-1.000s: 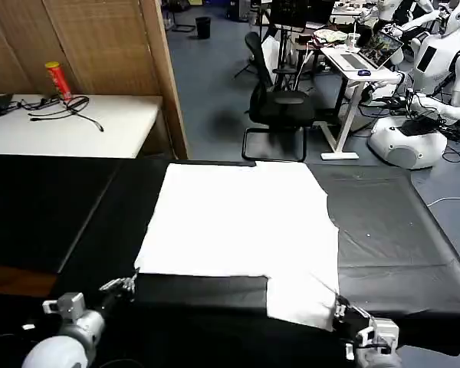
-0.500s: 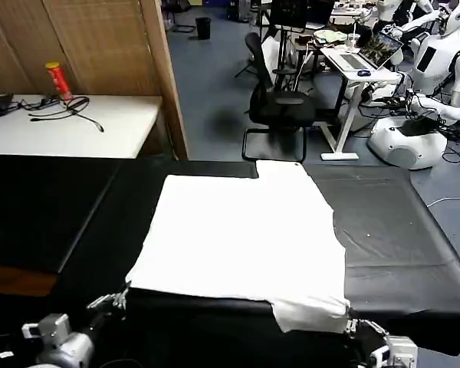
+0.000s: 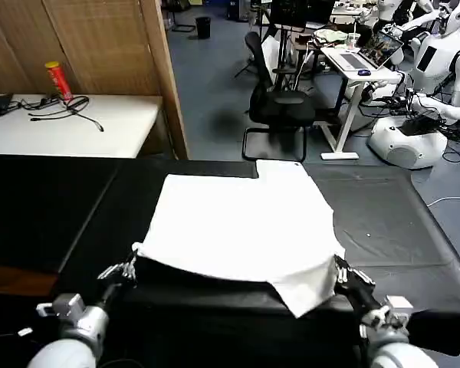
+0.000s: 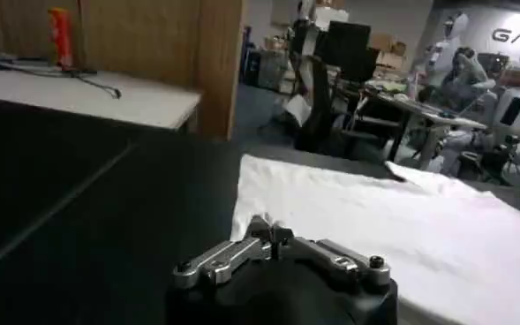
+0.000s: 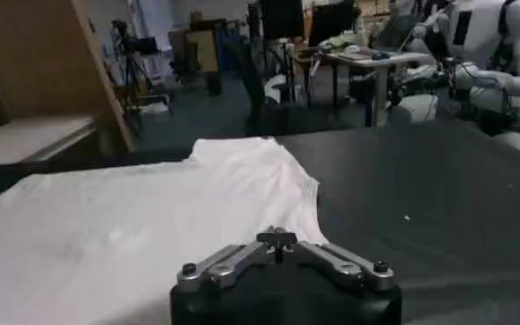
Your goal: Fold and organize the clothes.
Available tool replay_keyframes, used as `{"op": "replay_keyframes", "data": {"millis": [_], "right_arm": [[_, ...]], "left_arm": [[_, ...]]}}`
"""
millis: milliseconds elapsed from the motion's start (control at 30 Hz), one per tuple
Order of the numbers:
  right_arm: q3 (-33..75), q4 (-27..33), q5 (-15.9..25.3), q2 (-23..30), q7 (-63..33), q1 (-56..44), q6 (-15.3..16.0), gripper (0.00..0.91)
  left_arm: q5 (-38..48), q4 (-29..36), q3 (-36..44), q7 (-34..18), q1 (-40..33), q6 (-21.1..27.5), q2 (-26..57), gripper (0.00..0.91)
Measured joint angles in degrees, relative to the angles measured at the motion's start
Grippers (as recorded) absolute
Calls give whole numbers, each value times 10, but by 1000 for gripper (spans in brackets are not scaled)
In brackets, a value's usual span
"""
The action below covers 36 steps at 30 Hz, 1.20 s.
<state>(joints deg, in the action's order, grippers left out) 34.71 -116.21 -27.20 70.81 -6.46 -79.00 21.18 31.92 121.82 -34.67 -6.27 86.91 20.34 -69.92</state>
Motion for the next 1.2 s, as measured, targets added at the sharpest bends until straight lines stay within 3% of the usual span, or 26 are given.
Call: {"op": "replay_keyframes", "data": {"millis": [400, 433, 467, 500, 967, 1200], "right_arm": [[-20, 95, 0, 3, 8, 77, 13, 0], [-20, 97, -2, 3, 10, 78, 17, 0], [-18, 97, -2, 2, 17, 77, 19, 68], [-16, 97, -2, 0, 23, 76, 21, 878], [18, 3, 0, -38, 30, -7, 78, 878], [26, -24, 11, -38, 24, -66, 95, 878]], "left_arm": [[-18, -94, 33, 3, -91, 3, 23, 0], [-18, -101, 35, 3, -97, 4, 25, 653], [-17, -108, 37, 3, -103, 5, 26, 878], [-16, -115, 38, 2, -109, 6, 27, 878], [-25, -165, 42, -1, -156, 11, 19, 878], [-28, -148, 35, -3, -136, 26, 29, 878]]}}
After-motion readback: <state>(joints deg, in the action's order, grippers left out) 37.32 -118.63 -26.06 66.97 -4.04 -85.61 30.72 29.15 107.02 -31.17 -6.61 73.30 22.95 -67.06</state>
